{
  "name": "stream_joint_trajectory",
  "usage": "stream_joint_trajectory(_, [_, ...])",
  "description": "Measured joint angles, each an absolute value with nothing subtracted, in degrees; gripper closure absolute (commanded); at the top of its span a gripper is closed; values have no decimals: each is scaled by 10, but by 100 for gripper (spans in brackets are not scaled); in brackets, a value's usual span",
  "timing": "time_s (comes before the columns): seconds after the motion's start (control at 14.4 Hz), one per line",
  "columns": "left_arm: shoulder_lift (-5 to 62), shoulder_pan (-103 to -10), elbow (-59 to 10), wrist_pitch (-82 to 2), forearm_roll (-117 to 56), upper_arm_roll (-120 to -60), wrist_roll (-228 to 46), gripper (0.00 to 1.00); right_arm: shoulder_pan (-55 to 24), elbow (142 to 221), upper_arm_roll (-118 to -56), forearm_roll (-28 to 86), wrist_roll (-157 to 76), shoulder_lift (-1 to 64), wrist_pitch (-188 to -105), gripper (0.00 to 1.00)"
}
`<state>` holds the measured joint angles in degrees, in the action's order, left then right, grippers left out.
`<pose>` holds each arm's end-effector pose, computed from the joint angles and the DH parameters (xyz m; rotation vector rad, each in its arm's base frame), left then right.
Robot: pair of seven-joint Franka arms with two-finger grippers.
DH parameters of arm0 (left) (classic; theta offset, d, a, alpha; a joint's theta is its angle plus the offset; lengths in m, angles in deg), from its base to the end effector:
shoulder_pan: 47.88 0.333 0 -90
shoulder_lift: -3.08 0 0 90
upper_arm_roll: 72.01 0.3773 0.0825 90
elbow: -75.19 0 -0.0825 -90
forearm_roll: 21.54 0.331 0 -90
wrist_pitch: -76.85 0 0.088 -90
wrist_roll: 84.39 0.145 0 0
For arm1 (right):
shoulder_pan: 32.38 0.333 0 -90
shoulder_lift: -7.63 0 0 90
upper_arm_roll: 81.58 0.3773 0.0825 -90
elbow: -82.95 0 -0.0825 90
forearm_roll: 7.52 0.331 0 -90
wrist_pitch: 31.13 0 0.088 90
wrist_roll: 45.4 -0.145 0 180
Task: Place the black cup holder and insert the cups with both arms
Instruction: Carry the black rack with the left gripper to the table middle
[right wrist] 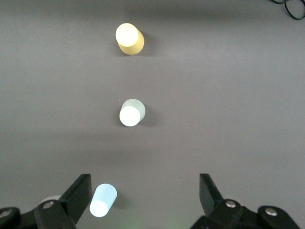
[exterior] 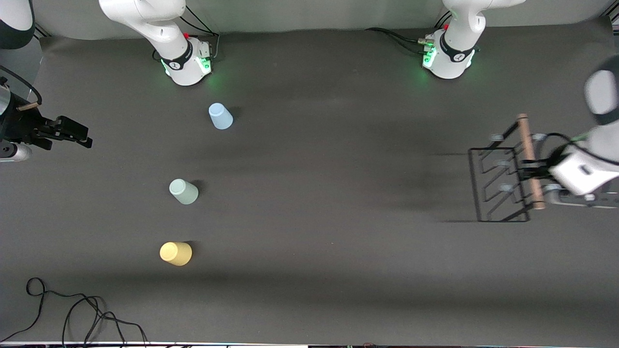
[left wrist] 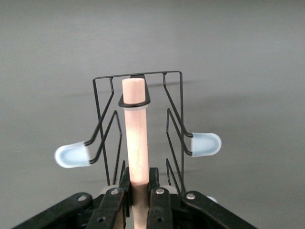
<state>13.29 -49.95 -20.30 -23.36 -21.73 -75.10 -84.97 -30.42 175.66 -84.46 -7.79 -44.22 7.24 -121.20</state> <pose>0.5606 -0.0487 0.5269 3.1275 -0.1233 -0.1505 0.4962 -0.0088 0.6315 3.1373 0.0073 -0.0617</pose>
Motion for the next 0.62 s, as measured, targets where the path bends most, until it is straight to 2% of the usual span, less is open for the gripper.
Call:
stream_joint_trajectory(0.35, [157, -645, -178, -236, -243, -752, -1016, 100, -304, 1756, -845, -78, -442, 74, -1213, 0])
stream_joint_trajectory(0.62, [214, -733, -113, -242, -259, -752, -1123, 100, -304, 1753, -845, -78, -442, 77, -1213, 0])
